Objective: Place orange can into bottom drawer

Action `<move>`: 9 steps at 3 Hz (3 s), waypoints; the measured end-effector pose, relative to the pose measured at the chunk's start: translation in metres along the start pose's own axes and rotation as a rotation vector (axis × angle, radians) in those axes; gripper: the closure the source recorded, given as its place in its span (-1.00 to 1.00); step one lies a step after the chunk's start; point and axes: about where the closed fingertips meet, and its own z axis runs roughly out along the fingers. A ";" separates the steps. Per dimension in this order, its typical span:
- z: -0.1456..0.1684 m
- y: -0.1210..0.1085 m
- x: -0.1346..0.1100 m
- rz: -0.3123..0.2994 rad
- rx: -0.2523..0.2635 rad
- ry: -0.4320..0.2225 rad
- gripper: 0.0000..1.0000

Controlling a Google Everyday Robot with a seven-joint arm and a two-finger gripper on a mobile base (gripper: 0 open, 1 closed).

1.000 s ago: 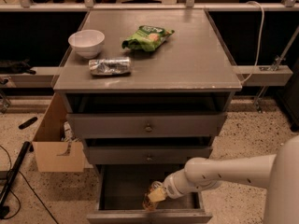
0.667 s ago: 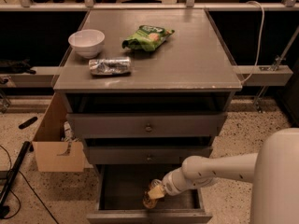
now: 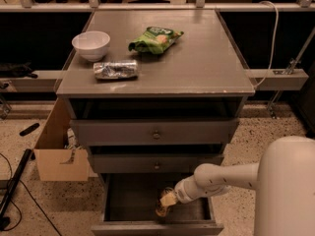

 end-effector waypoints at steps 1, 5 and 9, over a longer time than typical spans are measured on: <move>0.000 0.000 0.000 0.000 0.000 0.000 1.00; 0.076 -0.087 0.020 0.151 -0.008 0.041 1.00; 0.097 -0.099 0.046 0.285 -0.022 0.000 0.63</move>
Offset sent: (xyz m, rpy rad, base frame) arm 0.0098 0.0012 -0.0500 -0.0290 0.0805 0.0162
